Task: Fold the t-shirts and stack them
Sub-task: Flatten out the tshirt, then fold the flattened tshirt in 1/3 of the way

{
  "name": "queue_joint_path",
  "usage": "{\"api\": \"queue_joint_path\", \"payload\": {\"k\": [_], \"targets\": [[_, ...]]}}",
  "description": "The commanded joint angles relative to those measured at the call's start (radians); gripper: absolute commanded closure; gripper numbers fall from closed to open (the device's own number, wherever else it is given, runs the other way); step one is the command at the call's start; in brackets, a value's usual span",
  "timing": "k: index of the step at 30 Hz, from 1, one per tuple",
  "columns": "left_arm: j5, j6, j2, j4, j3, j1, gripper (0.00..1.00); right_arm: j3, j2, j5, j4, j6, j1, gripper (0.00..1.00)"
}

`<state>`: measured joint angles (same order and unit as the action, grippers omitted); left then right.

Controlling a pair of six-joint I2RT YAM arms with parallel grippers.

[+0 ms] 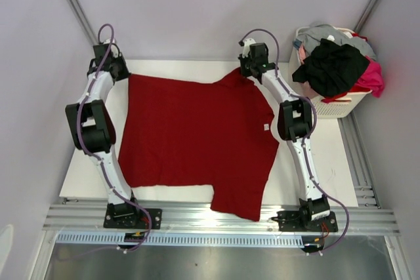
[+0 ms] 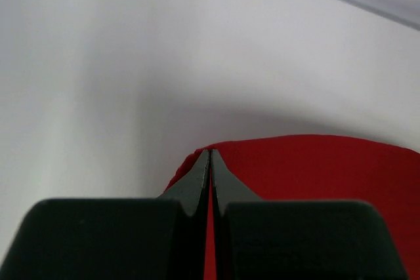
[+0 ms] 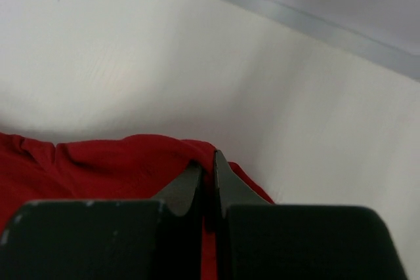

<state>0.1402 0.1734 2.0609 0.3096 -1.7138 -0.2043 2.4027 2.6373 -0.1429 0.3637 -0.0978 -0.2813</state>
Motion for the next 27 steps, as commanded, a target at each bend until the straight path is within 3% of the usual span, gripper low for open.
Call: {"api": "queue_joint_path", "payload": {"k": [1, 3, 7, 17, 21, 27], "targets": [[-0.057, 0.011, 0.024, -0.006, -0.137, 0.003, 1.00, 0.111, 0.029, 0.063, -0.137, 0.036, 0.004, 1.00], [-0.033, 0.018, 0.044, -0.007, -0.158, 0.003, 1.00, 0.188, 0.046, 0.084, -0.147, 0.046, 0.004, 1.00], [-0.011, 0.028, 0.113, 0.052, -0.272, 0.002, 1.00, 0.191, 0.038, 0.109, -0.218, 0.026, 0.005, 1.00], [0.053, -0.035, 0.119, 0.046, -0.259, 0.003, 1.00, 0.141, -0.020, 0.071, -0.174, -0.014, 0.008, 1.00], [0.180, -0.153, 0.085, 0.022, -0.231, 0.002, 1.00, 0.052, -0.101, 0.039, -0.131, -0.036, 0.001, 1.00], [0.304, -0.432, -0.027, -0.084, -0.037, -0.001, 1.00, -0.131, -0.269, 0.034, -0.097, -0.056, -0.007, 1.00]]}}
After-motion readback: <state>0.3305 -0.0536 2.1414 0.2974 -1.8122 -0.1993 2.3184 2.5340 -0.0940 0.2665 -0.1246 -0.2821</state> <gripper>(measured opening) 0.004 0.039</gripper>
